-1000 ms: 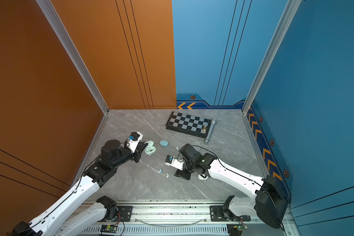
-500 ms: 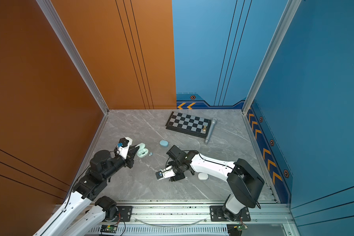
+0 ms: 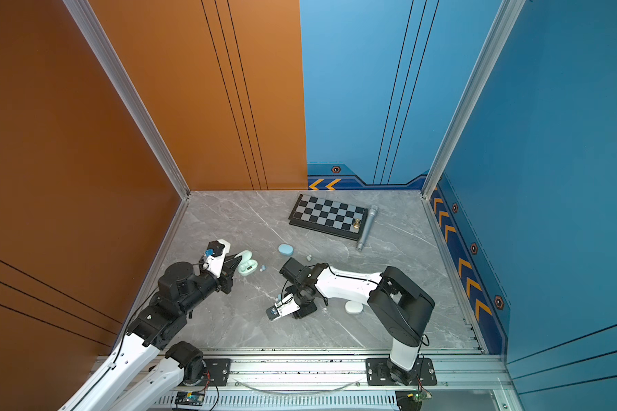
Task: Insert the wireless bluetooth earbuds into the charging case
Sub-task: 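Move the right gripper over the mint-green earbud on the table, then grasp the mint-green earbud with the right gripper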
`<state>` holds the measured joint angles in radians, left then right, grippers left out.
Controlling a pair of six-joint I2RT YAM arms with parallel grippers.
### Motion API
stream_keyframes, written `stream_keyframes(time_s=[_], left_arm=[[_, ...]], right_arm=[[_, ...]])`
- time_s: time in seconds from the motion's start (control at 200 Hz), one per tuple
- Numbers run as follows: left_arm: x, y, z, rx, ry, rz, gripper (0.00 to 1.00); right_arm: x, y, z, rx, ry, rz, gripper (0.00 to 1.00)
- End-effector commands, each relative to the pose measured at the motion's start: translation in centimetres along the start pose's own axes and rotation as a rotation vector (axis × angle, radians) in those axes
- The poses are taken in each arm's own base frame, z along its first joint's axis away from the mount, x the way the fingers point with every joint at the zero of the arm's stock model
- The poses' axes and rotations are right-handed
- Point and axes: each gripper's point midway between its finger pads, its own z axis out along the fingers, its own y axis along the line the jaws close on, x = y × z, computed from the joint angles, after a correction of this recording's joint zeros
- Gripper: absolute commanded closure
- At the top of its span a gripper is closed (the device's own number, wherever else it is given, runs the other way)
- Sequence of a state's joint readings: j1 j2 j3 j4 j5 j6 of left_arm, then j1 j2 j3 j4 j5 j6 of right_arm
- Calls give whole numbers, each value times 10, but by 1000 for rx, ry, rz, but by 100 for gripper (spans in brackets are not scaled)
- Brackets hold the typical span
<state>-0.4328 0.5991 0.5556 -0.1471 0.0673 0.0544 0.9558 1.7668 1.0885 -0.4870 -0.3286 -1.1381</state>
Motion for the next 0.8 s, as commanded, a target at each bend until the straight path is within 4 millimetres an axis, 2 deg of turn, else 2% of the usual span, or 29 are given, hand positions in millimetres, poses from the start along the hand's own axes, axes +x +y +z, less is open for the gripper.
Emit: stream_keyframes(time_s=[0.0,0.38,0.796], left_arm=[[4,5,3,-21,0,-14,100],[6,6,3,-27,2,-15,100],[7,7,5,-24,0,-11,100]], right_arm=[[-1,-10,1,13,19,-19,56],[10,-9,15,-7,64,-7,63],[14,-15,17,12,80,36,80]])
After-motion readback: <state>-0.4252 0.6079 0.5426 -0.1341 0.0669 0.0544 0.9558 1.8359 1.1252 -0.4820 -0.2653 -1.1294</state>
